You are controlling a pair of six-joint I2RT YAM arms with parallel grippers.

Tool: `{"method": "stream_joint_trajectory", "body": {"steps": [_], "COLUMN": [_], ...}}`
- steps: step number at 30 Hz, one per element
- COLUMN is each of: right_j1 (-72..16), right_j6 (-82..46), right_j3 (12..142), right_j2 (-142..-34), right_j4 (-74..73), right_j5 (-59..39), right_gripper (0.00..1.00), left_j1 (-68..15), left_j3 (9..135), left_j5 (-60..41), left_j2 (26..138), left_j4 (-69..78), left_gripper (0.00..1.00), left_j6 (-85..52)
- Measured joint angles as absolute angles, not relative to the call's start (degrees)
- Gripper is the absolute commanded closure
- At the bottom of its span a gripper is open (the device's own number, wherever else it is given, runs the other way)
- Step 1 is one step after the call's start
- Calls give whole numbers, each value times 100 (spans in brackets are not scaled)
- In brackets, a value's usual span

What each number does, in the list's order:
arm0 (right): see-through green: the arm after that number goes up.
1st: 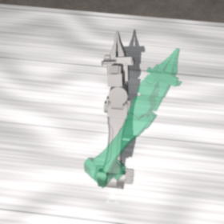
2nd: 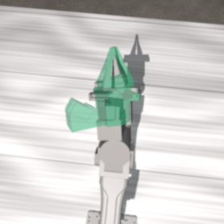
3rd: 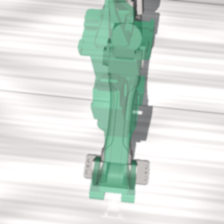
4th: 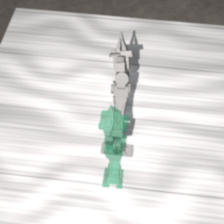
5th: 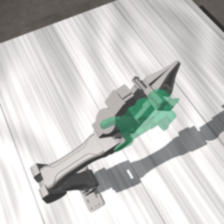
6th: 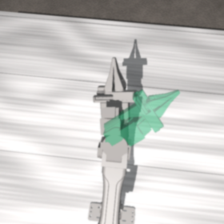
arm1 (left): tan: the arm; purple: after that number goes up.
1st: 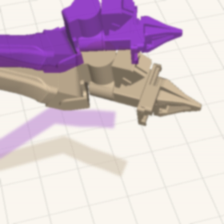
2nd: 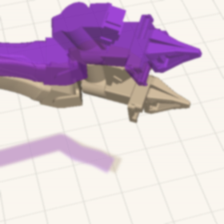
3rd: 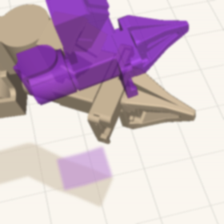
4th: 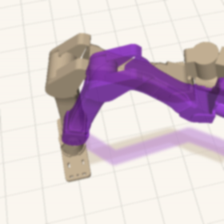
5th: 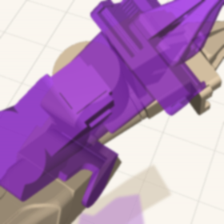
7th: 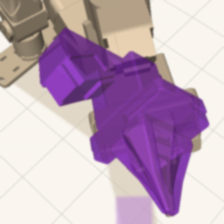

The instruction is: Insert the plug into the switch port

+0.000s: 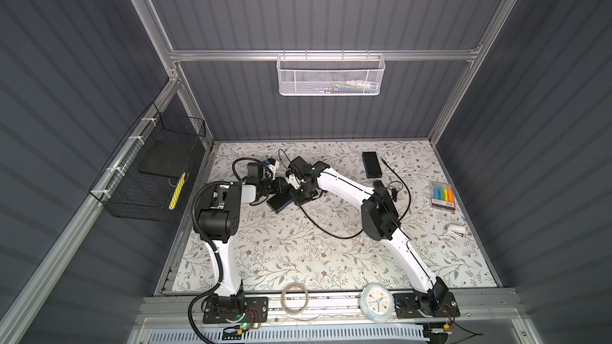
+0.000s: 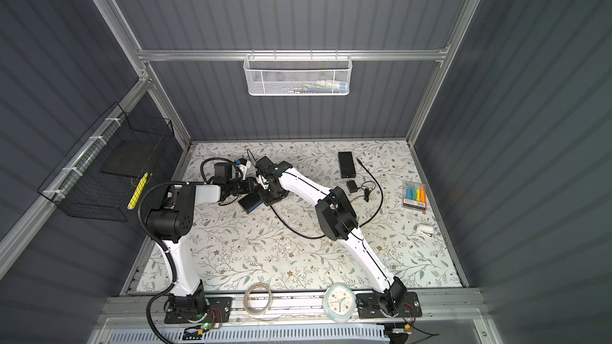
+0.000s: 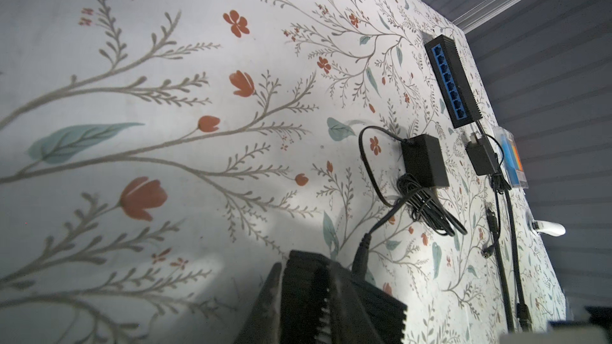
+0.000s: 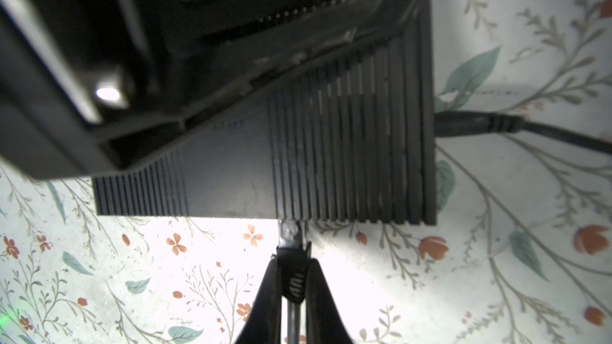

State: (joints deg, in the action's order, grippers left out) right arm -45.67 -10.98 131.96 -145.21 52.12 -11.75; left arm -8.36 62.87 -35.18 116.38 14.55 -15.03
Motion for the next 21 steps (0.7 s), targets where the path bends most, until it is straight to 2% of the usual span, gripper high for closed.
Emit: {"method": "stream_joint_trajectory", "body": {"steps": [21], "right_j1": [-4569], "right_j6": [-1245], "right_j3": [13196], "right_j2": [-14580], "right_j4": [5356], "right_j5": [-1175], "right_gripper": [100], "left_j1": [-982], "left_j3": [6097], "left_j5": [-3430], "left_j2": [11638], "left_j4": [1907], "left_gripper": [77], "left_j6": [-1712]}}
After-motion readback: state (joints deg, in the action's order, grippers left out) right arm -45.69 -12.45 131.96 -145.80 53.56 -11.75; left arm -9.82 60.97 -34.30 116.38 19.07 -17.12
